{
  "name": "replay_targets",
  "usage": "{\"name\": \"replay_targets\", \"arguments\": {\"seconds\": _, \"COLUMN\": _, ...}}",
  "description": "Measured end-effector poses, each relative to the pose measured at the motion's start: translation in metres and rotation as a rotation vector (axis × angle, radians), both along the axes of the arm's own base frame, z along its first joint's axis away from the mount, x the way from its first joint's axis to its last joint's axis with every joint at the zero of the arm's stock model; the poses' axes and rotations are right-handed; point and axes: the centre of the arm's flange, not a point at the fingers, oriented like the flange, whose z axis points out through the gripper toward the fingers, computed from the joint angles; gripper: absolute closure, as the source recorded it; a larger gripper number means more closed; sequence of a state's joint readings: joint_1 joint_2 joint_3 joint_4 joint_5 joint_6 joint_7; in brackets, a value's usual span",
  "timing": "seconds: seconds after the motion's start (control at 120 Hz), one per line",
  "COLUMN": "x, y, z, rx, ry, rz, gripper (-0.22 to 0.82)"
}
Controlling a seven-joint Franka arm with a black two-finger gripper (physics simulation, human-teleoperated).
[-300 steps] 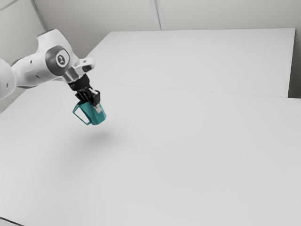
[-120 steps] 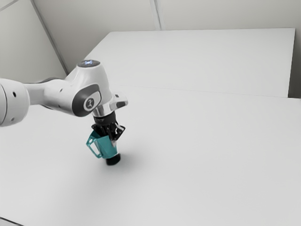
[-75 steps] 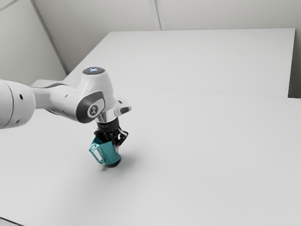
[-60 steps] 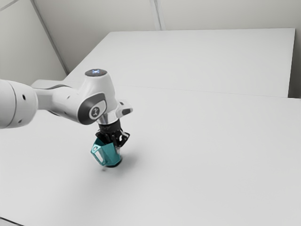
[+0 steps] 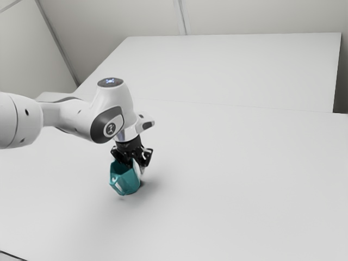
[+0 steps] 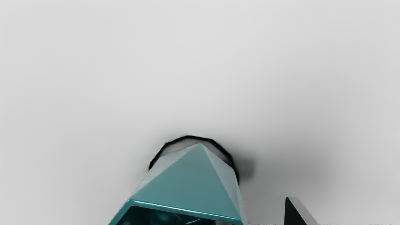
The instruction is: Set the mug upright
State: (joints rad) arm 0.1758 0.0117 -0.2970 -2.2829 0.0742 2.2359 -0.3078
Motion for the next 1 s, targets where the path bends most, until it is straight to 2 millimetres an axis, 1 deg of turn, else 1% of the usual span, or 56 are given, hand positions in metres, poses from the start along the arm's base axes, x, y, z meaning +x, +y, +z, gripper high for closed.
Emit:
{"name": "replay_targets", "arguments": {"seconds": 0.242, "x": -0.003, "y": -0.012, "z": 0.036, "rx": 0.010, "ry": -0.063, "rz": -0.010, "gripper": 0.45}}
{"name": "replay_targets", "arguments": {"seconds": 0.358, "x": 0.000, "y": -0.018, "z": 0.061, "rx": 0.013, "ry": -0.094, "rz": -0.014, "gripper": 0.42}}
{"name": "replay_targets", "arguments": {"seconds": 0.4, "x": 0.003, "y": -0.019, "z": 0.070, "rx": 0.014, "ry": -0.100, "rz": -0.014, "gripper": 0.38}}
{"name": "replay_targets", "arguments": {"seconds": 0.5, "x": 0.008, "y": -0.020, "z": 0.089, "rx": 0.011, "ry": -0.104, "rz": -0.007, "gripper": 0.25}}
{"name": "replay_targets", "arguments": {"seconds": 0.567, "x": 0.014, "y": -0.021, "z": 0.105, "rx": 0.005, "ry": -0.110, "rz": -0.001, "gripper": 0.18}}
{"name": "replay_targets", "arguments": {"seconds": 0.658, "x": 0.020, "y": -0.022, "z": 0.128, "rx": 0.001, "ry": -0.113, "rz": 0.005, "gripper": 0.12}}
{"name": "replay_targets", "arguments": {"seconds": 0.767, "x": 0.025, "y": -0.025, "z": 0.154, "rx": -0.001, "ry": -0.108, "rz": 0.006, "gripper": 0.07}}
{"name": "replay_targets", "arguments": {"seconds": 0.9, "x": 0.028, "y": -0.020, "z": 0.187, "rx": -0.001, "ry": -0.098, "rz": 0.008, "gripper": 0.04}}
{"name": "replay_targets", "arguments": {"seconds": 1.0, "x": 0.030, "y": -0.010, "z": 0.202, "rx": -0.001, "ry": -0.087, "rz": -0.001, "gripper": 0.02}}
